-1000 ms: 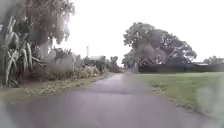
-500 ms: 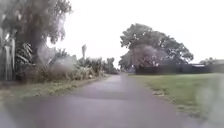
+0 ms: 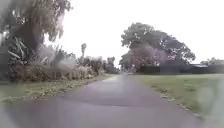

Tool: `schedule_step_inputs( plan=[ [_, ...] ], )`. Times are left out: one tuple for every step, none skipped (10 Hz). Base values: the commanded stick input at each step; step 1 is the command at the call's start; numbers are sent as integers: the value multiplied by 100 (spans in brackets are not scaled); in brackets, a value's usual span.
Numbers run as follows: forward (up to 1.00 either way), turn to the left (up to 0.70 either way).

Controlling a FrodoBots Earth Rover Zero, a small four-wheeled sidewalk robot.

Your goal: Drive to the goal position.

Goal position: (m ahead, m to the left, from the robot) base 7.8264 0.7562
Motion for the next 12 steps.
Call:
schedule_step_inputs(
  plan=[
    [85,-26],
    [85,-34],
    [85,0],
    [85,0],
    [85,0],
    [85,0],
    [85,0],
    [85,0],
    [85,0],
    [85,0],
    [85,0],
    [85,0]
  ],
)
